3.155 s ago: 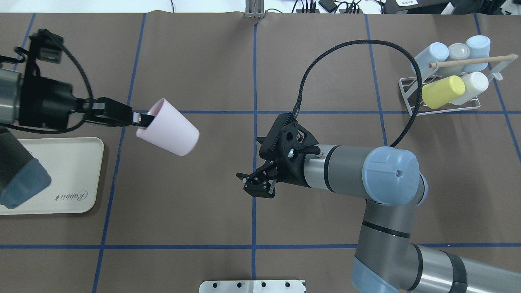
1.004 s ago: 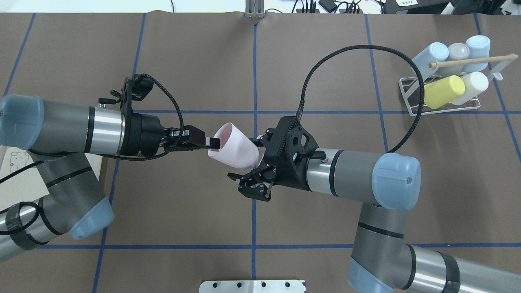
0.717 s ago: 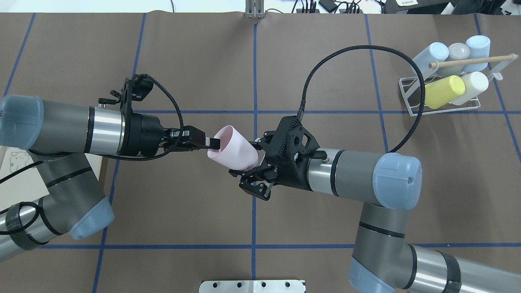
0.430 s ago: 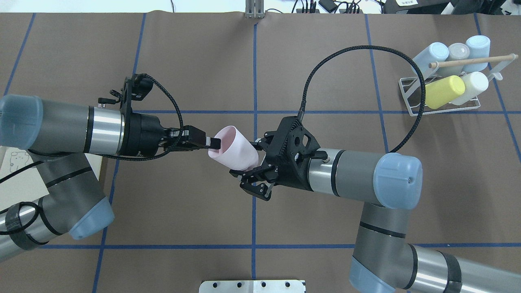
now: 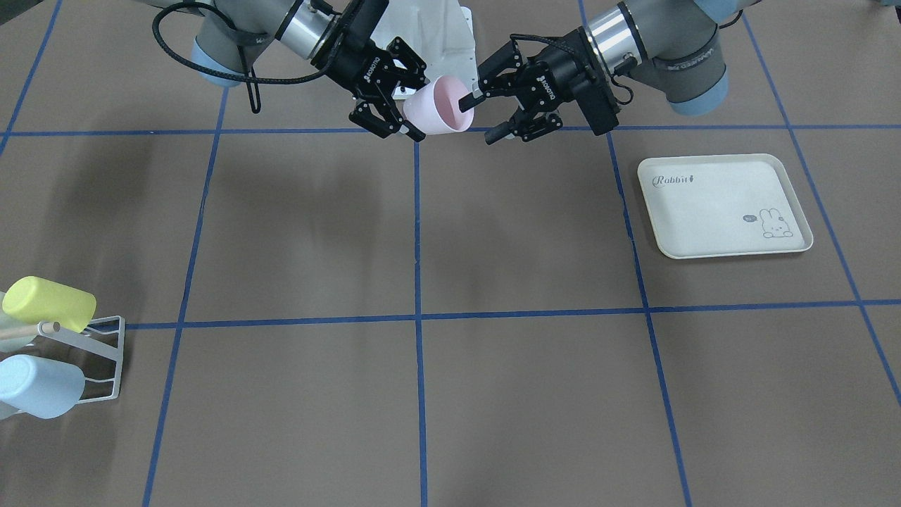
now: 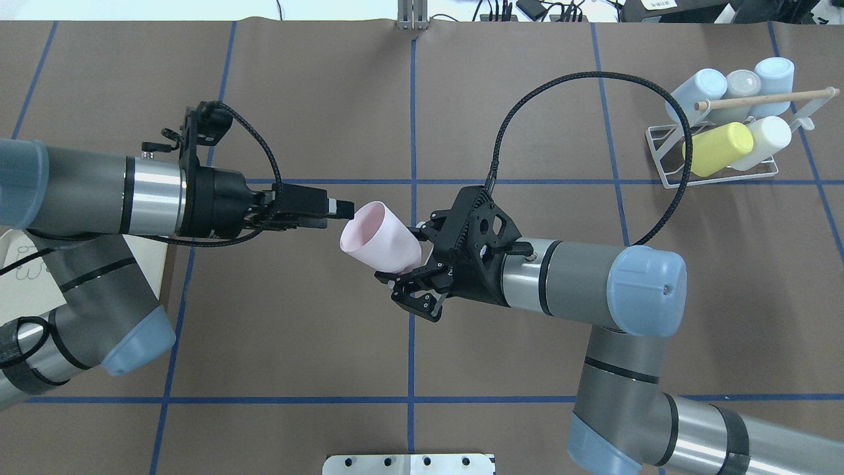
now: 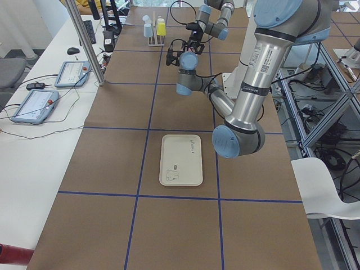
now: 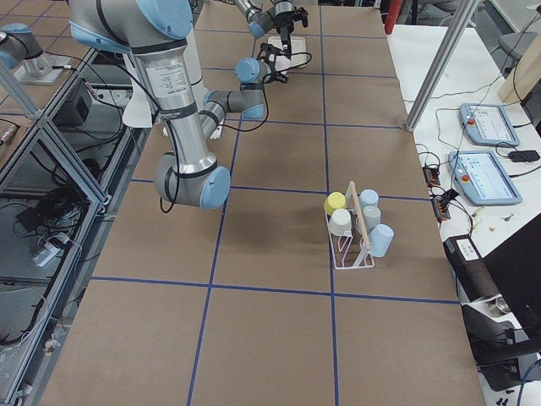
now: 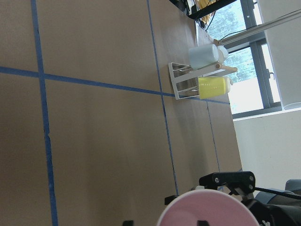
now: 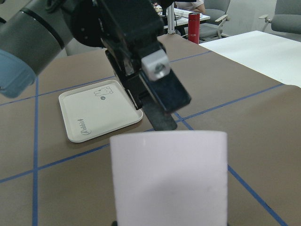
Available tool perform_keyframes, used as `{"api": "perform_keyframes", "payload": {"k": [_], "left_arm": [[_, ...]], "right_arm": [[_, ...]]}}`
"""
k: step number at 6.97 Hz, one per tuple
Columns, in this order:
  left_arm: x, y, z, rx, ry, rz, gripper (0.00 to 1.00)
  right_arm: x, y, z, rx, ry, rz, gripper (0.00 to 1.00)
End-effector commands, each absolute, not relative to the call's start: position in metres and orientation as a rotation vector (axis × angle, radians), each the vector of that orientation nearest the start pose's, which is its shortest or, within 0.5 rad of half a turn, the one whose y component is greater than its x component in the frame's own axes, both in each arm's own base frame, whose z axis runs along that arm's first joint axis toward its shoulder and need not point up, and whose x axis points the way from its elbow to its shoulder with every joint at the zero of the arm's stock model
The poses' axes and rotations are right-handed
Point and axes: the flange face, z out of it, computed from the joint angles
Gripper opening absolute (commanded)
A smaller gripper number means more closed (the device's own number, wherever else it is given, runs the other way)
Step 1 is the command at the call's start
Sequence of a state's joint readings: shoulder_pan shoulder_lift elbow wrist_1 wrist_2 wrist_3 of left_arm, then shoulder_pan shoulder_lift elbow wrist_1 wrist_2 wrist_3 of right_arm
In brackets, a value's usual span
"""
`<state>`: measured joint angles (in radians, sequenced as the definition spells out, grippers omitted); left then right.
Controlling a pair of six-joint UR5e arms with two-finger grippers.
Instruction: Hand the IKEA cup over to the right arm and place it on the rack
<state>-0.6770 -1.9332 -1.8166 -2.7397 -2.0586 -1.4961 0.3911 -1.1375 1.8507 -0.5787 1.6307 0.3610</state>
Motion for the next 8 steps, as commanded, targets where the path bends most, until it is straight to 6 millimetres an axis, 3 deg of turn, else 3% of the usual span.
{"api": "perform_keyframes", "payload": {"k": [1,2,3,4,5,6,7,8], "left_arm": [[0.324,-0.443,0.244,0.433,1.557,0.046,1.0],[0.303,-0.454,0.256,0.477,1.442,0.086,1.0],[0.27,-0.455,0.283,0.546,1.337,0.127,1.0],[0.223,-0.45,0.326,0.636,1.223,0.204,1.0],[0.18,-0.453,0.362,0.69,1.134,0.29,1.0],[0.138,-0.452,0.391,0.737,1.058,0.348,1.0],[0.11,-0.455,0.408,0.755,1.021,0.375,1.0],[0.105,-0.456,0.414,0.75,1.022,0.381,1.0]], "right_arm": [[-0.459,-0.352,0.201,1.206,-1.186,-0.643,0.01],[-0.449,-0.37,0.219,1.173,-1.093,-0.654,0.0],[-0.443,-0.391,0.234,1.123,-0.952,-0.699,0.0],[-0.431,-0.413,0.244,1.071,-0.816,-0.746,0.0],[-0.405,-0.436,0.25,1.01,-0.668,-0.803,0.0],[-0.353,-0.45,0.246,0.948,-0.507,-0.863,0.0],[-0.292,-0.457,0.239,0.88,-0.335,-0.969,0.0],[-0.246,-0.465,0.24,0.833,-0.194,-1.101,0.0]]}}
